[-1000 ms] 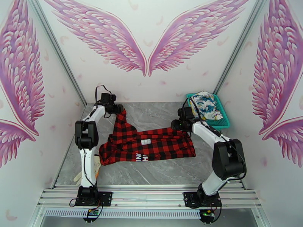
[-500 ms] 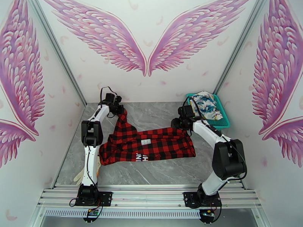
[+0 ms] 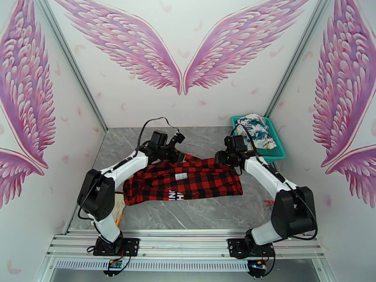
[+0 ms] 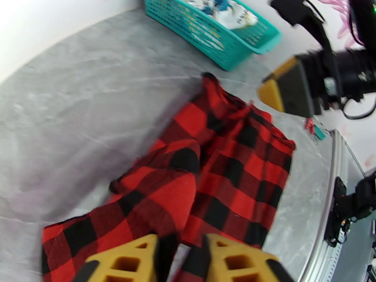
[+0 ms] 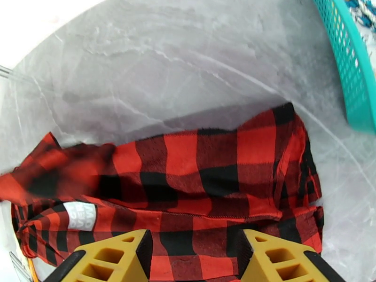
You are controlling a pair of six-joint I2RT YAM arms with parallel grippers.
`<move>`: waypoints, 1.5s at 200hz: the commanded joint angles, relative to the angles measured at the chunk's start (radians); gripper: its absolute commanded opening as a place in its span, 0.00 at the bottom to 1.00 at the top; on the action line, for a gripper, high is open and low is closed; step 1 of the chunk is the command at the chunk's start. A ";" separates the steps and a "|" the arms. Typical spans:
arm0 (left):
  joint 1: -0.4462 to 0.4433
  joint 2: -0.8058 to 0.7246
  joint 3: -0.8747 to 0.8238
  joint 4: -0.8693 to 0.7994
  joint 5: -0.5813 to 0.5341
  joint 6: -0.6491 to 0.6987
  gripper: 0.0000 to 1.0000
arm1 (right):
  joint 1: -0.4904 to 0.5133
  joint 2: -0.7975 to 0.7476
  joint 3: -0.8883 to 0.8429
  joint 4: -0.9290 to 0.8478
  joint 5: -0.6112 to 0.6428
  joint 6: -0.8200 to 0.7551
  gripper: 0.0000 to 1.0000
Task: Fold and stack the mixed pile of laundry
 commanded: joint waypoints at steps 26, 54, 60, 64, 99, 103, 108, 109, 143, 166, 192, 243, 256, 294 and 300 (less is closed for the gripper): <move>-0.032 -0.103 -0.254 0.210 -0.027 -0.114 0.54 | 0.026 0.023 -0.006 0.034 -0.069 0.055 0.57; -0.013 -0.234 -0.275 0.149 -0.106 -0.133 0.55 | 0.094 0.084 0.062 0.022 -0.085 0.109 0.58; 0.001 -0.254 -0.276 0.126 -0.125 -0.139 0.55 | 0.118 0.104 0.084 0.021 -0.081 0.119 0.58; 0.012 -0.264 -0.277 0.107 -0.141 -0.148 0.55 | 0.137 0.120 0.100 0.019 -0.076 0.122 0.58; 0.187 -0.310 -0.302 -0.019 -0.255 -0.247 0.55 | 0.314 0.347 0.352 -0.123 0.136 0.096 0.58; 0.212 -0.312 -0.307 -0.024 -0.252 -0.260 0.55 | 0.332 0.375 0.378 -0.140 0.160 0.095 0.58; 0.239 -0.316 -0.314 -0.028 -0.252 -0.273 0.55 | 0.352 0.409 0.412 -0.158 0.194 0.092 0.58; 0.243 -0.316 -0.315 -0.029 -0.252 -0.275 0.55 | 0.357 0.416 0.419 -0.162 0.200 0.092 0.58; 0.320 -0.305 -0.344 -0.032 -0.252 -0.289 0.55 | 0.426 0.615 0.564 -0.254 0.300 0.117 0.56; 0.334 -0.295 -0.384 0.007 -0.241 -0.313 0.55 | 0.439 0.674 0.593 -0.265 0.332 0.131 0.52; 0.336 -0.291 -0.420 0.034 -0.232 -0.321 0.55 | 0.447 0.680 0.605 -0.291 0.375 0.137 0.36; 0.338 -0.300 -0.443 0.049 -0.220 -0.322 0.55 | 0.451 0.552 0.568 -0.289 0.437 0.138 0.00; 0.338 -0.301 -0.444 0.052 -0.218 -0.327 0.55 | 0.451 0.528 0.553 -0.285 0.445 0.147 0.00; 0.338 -0.305 -0.446 0.053 -0.219 -0.328 0.55 | 0.451 0.303 0.362 -0.104 0.419 0.156 0.00; 0.338 -0.305 -0.447 0.053 -0.219 -0.328 0.55 | 0.451 0.243 0.312 -0.055 0.425 0.152 0.00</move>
